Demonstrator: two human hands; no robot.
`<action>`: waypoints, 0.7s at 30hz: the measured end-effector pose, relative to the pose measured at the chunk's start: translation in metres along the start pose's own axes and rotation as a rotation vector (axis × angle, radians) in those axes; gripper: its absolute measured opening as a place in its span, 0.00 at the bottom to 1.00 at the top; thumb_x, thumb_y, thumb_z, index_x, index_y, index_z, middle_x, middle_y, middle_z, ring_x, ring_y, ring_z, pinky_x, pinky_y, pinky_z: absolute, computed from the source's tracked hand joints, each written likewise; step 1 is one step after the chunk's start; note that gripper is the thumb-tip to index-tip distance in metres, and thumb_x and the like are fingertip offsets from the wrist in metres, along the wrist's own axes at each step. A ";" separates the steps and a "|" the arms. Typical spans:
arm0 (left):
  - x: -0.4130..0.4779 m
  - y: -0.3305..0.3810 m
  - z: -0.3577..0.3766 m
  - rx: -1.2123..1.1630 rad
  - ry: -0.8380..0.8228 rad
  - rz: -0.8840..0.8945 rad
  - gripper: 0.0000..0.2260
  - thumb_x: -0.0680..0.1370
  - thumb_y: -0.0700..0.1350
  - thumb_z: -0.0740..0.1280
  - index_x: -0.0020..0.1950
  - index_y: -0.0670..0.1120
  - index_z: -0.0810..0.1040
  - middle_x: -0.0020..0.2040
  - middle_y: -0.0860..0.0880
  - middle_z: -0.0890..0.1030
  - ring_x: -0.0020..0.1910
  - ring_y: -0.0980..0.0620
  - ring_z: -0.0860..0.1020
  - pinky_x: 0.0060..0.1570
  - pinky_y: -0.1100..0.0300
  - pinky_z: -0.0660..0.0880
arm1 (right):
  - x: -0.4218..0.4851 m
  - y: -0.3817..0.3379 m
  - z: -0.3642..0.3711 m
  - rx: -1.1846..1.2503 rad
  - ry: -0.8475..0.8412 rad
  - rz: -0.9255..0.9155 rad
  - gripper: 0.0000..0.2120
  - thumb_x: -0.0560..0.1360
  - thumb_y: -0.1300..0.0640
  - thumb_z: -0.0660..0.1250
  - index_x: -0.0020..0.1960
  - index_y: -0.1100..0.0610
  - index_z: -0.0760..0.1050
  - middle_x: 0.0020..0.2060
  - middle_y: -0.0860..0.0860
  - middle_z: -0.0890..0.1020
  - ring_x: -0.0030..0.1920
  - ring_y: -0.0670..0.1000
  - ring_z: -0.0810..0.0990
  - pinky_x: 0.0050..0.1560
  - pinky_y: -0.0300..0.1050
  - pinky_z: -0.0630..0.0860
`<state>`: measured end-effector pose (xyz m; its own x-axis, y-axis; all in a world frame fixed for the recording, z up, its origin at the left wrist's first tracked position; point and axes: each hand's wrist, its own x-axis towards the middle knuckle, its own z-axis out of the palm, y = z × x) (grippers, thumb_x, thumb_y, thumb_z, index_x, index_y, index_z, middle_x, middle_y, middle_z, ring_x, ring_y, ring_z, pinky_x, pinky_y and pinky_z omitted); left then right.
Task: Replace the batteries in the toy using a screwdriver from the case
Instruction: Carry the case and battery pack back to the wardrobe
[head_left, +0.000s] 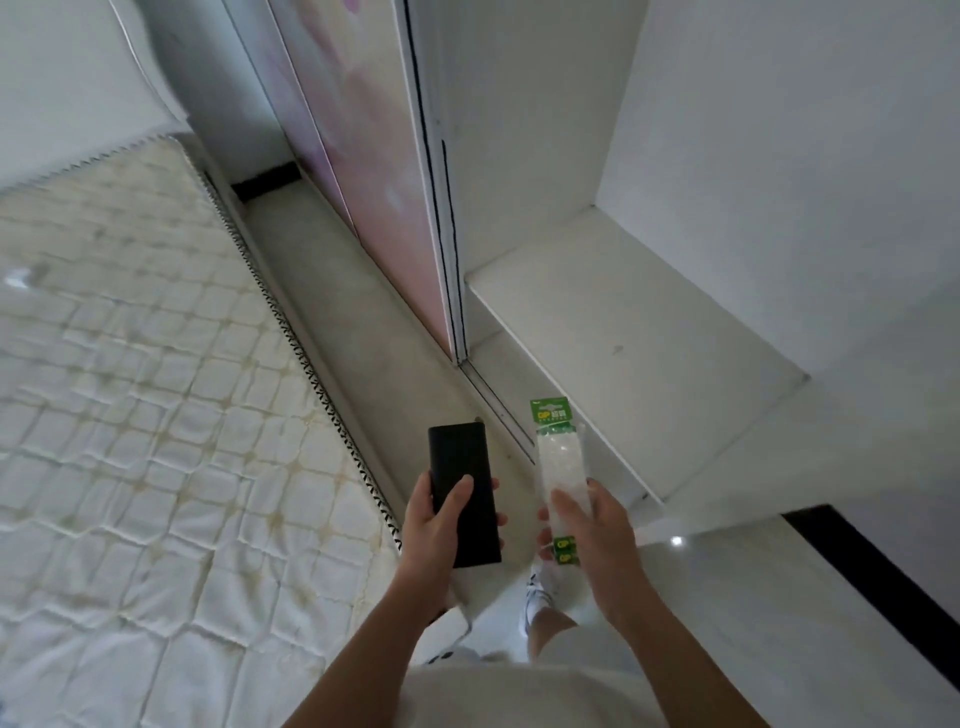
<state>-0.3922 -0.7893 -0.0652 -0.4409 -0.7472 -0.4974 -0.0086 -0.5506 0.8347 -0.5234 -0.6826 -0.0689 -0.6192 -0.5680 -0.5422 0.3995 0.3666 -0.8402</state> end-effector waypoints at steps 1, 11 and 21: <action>0.011 0.004 0.006 -0.002 0.022 0.014 0.11 0.81 0.42 0.65 0.63 0.45 0.73 0.51 0.40 0.84 0.41 0.37 0.83 0.38 0.45 0.81 | 0.014 -0.010 -0.001 -0.008 -0.019 -0.002 0.07 0.81 0.59 0.65 0.57 0.60 0.75 0.39 0.58 0.83 0.32 0.52 0.82 0.32 0.46 0.81; 0.092 0.039 0.073 -0.037 0.139 0.072 0.10 0.81 0.42 0.66 0.61 0.46 0.75 0.50 0.40 0.85 0.44 0.33 0.83 0.42 0.42 0.82 | 0.101 -0.091 -0.003 -0.117 -0.146 -0.066 0.05 0.81 0.60 0.65 0.51 0.61 0.78 0.38 0.58 0.85 0.31 0.54 0.83 0.30 0.45 0.80; 0.136 0.067 0.082 -0.035 0.153 0.065 0.09 0.81 0.42 0.66 0.61 0.44 0.76 0.50 0.39 0.85 0.43 0.32 0.83 0.42 0.42 0.81 | 0.144 -0.112 0.012 -0.203 -0.171 -0.103 0.07 0.80 0.57 0.66 0.52 0.62 0.76 0.39 0.56 0.85 0.34 0.58 0.84 0.36 0.58 0.84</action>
<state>-0.5262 -0.8972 -0.0580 -0.2975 -0.8281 -0.4752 0.0474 -0.5099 0.8589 -0.6498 -0.8142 -0.0527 -0.5195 -0.7199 -0.4603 0.1862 0.4303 -0.8833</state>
